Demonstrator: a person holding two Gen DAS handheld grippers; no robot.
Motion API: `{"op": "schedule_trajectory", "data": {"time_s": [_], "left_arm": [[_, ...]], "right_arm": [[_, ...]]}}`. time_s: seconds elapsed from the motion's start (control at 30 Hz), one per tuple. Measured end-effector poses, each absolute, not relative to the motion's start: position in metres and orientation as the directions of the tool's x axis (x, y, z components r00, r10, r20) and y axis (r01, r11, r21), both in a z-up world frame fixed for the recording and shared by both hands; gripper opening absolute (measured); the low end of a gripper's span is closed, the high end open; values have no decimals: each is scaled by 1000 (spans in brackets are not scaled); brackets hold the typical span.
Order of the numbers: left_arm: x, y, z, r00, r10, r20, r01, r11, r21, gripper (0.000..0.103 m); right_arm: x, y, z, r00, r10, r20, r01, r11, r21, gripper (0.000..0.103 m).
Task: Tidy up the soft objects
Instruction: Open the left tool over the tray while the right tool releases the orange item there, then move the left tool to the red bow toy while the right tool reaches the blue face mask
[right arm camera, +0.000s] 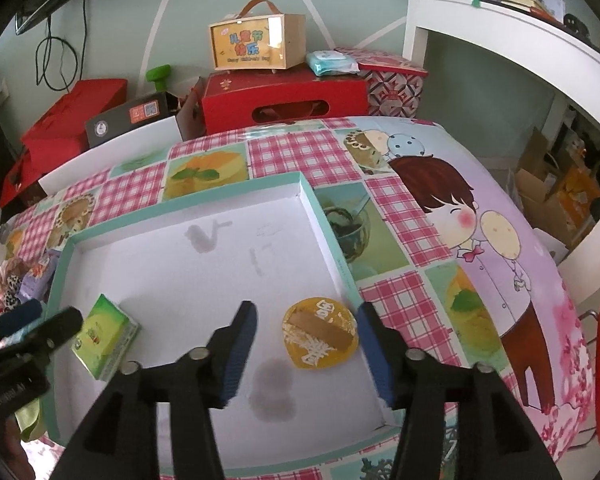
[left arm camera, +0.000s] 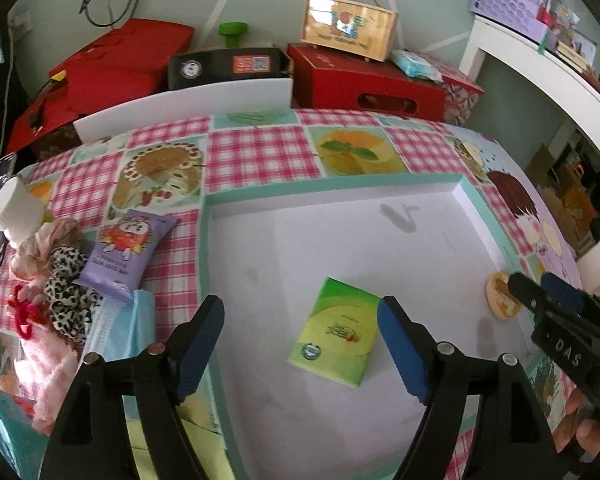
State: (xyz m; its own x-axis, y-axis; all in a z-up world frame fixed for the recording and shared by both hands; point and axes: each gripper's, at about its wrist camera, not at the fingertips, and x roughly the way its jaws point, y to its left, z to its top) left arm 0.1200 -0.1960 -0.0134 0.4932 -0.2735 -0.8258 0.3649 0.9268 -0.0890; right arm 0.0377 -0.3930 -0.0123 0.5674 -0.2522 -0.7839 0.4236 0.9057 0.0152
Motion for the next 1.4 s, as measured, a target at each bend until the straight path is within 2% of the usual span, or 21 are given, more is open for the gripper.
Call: {"op": "schedule_trajectory", "data": {"time_s": [0.03, 0.1, 0.17, 0.2, 0.27, 0.9, 1.17, 1.4], "left_arm": [[121, -194, -13, 500, -267, -824, 354, 931, -87, 83], [124, -189, -13, 514, -251, -820, 329, 941, -82, 96], [125, -185, -13, 522, -245, -817, 313, 946, -84, 97], [127, -183, -14, 524, -243, -816, 304, 949, -88, 98], [128, -180, -15, 524, -245, -815, 295, 951, -96, 101], [121, -175, -1, 632, -273, -725, 306, 948, -90, 101], [125, -165, 0, 597, -337, -728, 317, 933, -172, 101], [127, -145, 19, 666, -303, -682, 295, 946, -132, 101]], "right_arm": [[38, -392, -13, 566, -254, -785, 421, 907, 10, 66], [40, -391, -14, 559, -259, -788, 418, 909, -2, 81], [41, -388, -16, 552, -270, -789, 415, 909, -21, 99], [41, -387, -17, 550, -279, -787, 418, 908, -30, 103], [41, -387, -17, 550, -283, -786, 420, 907, -32, 103], [40, -386, -11, 586, -291, -756, 455, 890, 10, 103], [44, -377, -13, 588, -261, -766, 432, 902, 24, 103], [51, -358, -3, 670, -179, -720, 363, 925, 107, 103]]}}
